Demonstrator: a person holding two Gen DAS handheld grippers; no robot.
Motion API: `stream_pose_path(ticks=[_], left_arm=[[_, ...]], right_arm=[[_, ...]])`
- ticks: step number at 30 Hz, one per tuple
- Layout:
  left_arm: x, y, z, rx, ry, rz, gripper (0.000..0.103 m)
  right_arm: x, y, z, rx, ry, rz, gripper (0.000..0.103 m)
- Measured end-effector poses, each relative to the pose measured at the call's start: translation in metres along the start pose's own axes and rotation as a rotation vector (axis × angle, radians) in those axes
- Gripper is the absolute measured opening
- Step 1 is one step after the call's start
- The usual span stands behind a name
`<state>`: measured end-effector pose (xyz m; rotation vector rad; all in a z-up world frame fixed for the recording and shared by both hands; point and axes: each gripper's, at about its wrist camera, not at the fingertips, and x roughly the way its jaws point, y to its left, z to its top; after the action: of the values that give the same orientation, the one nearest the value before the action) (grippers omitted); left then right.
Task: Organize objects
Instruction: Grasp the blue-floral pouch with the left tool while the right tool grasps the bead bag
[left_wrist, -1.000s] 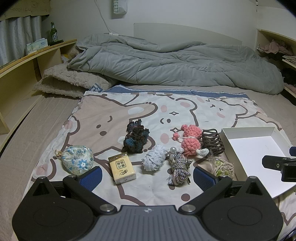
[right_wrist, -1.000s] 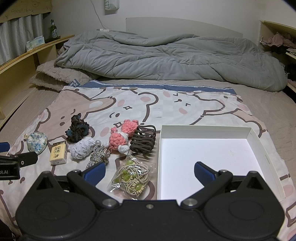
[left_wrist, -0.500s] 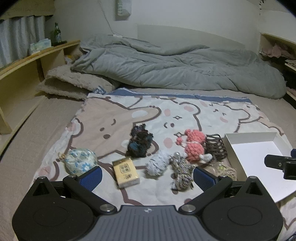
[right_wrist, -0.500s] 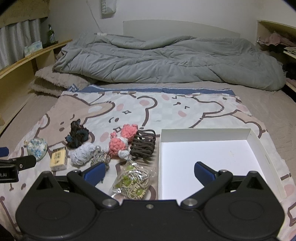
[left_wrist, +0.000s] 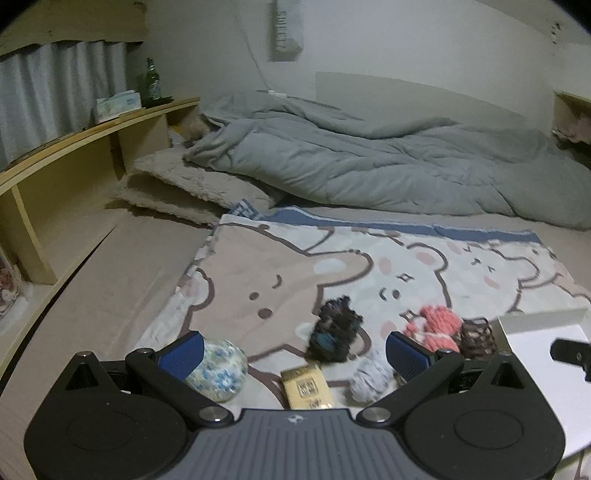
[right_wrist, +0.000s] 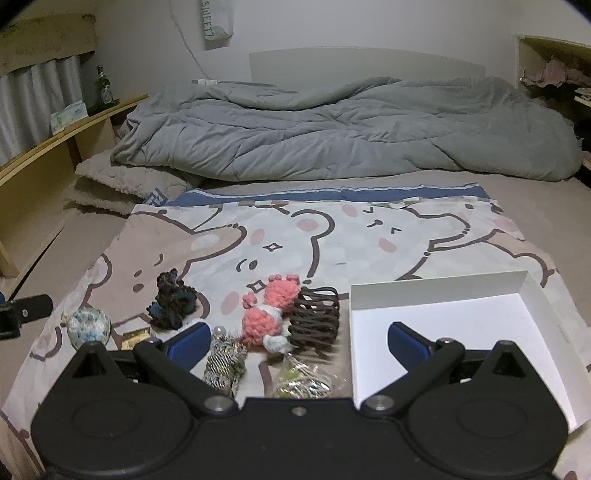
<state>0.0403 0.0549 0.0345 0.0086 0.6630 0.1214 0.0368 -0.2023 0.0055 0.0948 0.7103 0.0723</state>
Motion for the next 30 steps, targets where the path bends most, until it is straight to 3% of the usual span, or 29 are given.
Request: stream_pose_path(ticks=[7, 17, 20, 22, 30], left_arm=[[0.027, 0.016, 0.02, -0.045, 0.022, 0.052, 0.103], [0.088, 0.03, 0.025, -0.092, 0.125, 0.08, 0.103], [0.107, 0.037, 0.023, -0.109, 0.159, 0.091, 0.103], [0.118, 0.042, 0.02, -0.13, 0.185, 0.094, 0.103], [0.157, 0.073, 0.007, -0.226, 0.266, 0.134, 0.103]], right_arm=[[0.022, -0.002, 0.009, 0.07, 0.048, 0.003, 0.103], [0.058, -0.016, 0.013, 0.15, 0.132, -0.038, 0.103], [0.07, -0.023, 0.011, 0.189, 0.179, -0.041, 0.101], [0.078, -0.027, 0.007, 0.222, 0.222, -0.027, 0.093], [0.105, -0.031, -0.013, 0.292, 0.361, -0.006, 0.091]])
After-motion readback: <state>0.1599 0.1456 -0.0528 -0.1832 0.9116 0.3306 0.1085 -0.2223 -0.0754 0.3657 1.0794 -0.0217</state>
